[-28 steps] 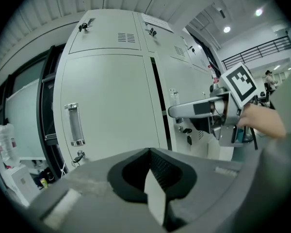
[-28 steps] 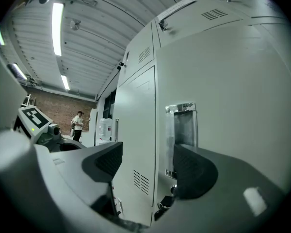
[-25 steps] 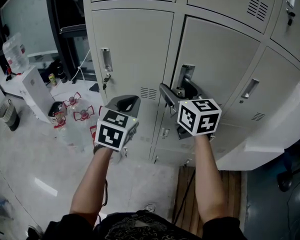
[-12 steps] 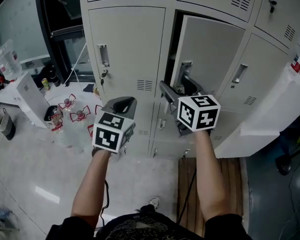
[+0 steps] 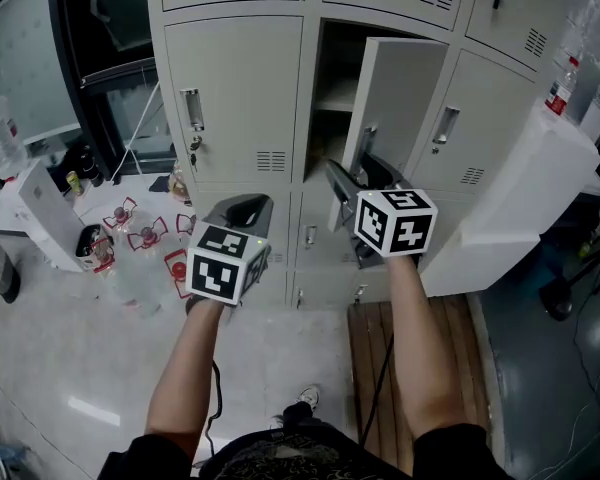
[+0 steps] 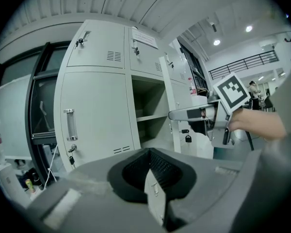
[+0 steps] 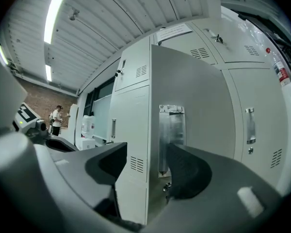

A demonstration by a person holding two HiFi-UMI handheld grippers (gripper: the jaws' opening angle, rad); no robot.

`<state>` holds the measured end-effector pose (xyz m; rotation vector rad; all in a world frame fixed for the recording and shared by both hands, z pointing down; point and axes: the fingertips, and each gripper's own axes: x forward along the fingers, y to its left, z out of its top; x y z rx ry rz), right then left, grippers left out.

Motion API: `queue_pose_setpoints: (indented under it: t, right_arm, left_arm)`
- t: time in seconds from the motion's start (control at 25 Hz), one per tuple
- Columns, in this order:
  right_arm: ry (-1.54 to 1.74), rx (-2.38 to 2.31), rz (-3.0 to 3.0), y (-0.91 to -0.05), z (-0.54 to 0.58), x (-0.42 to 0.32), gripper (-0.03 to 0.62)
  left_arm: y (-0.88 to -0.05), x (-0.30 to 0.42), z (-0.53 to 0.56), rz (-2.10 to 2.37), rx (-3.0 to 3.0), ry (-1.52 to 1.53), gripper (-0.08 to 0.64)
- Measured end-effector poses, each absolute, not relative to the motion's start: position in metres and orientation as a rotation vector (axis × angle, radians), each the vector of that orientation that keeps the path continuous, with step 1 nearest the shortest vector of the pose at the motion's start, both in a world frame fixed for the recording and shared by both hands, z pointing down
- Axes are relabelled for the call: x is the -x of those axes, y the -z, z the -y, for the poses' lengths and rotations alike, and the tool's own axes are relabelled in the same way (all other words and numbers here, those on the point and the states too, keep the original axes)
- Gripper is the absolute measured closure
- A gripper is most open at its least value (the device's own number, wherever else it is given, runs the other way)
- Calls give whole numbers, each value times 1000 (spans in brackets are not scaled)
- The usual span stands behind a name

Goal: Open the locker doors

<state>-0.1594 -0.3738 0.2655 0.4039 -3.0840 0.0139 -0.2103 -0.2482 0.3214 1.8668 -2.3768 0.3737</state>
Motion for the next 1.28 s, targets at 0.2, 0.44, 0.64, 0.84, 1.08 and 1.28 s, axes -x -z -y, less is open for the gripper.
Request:
queue_pose_setpoints:
  t: [0.2,0.44,0.64,0.84,1.08,1.28]
  right_arm:
    - [-15,-475,3073,-265,377,136,354]
    - [6,-526,3038,-267,386,110,383]
    - [-2,-608,3029,-266,395,90,426]
    - [-11,-633,3039,-267,401,70,457]
    - [-17,-653,3065,-267,410,43,449]
    - [-15,-634,3080,-266,415,31,448]
  left_arm:
    - [-319,188,253,2336,-1939,-363,560]
    - [-320,172,257,2306,-1987,-339,560]
    - [-320,160,266,2272,-2028,-319,560]
    - [-314,144,281,2245,-2077,-318,560]
    - [-302,118,304,2225,-2134,-298,560]
    - [-298,101,322,2203,-2157,-296,560]
